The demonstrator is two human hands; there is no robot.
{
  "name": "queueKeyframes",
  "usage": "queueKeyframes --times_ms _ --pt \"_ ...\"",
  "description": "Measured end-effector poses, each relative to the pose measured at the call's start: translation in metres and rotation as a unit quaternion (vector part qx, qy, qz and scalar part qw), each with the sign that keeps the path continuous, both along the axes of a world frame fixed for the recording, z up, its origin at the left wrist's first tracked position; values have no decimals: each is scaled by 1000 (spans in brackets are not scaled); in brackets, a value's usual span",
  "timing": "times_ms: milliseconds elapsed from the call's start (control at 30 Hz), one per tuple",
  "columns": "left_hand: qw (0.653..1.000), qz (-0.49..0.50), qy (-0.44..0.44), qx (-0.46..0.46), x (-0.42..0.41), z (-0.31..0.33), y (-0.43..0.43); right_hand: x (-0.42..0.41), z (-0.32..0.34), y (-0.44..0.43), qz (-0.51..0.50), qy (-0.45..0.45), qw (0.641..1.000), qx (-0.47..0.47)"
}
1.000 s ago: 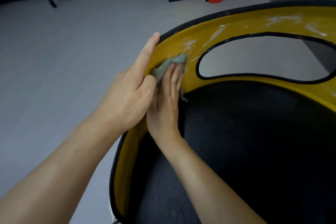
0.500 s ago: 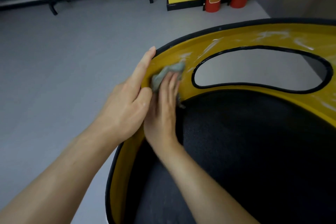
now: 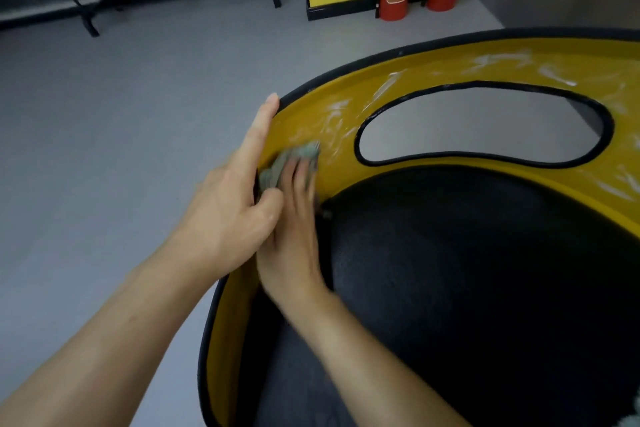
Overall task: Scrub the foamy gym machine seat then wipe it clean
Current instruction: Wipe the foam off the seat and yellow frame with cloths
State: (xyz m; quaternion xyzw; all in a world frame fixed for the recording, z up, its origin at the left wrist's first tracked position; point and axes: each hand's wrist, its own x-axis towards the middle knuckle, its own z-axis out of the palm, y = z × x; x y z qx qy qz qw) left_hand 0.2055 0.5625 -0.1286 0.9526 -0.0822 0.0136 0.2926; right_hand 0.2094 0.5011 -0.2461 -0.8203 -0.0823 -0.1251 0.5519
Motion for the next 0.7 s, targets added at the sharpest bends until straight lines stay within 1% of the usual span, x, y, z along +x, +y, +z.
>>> queueKeyframes --times_ms 100,167,233,333,400,433,500,600,667,700 --pt "1000 -16 -10 -18 2 -4 3 30 23 -21 -33 -48 998 -16" --pt "1000 -16 -16 -17 2 -5 3 26 18 -22 -31 -52 998 -26" --pt "999 -17 -23 -18 3 -4 3 8 1 -11 -3 -33 999 -19" --pt "1000 -18 -15 -21 3 -4 3 -28 -22 4 62 21 998 0" --pt "1000 -12 -6 -18 3 -1 4 -36 -25 3 93 38 995 15" --pt "1000 -14 -1 -24 3 -1 6 -32 -20 1 97 33 995 15" --pt "999 -25 1 -36 1 -3 8 -11 -3 -6 64 13 998 -10" --pt "998 -34 0 -47 1 -4 11 31 22 -23 -18 -35 999 -18" --pt "998 -43 -1 -51 3 -5 12 42 25 -27 -60 -60 996 -30" --pt "998 -46 -1 -52 3 -4 12 39 22 -24 -70 -58 995 -28"
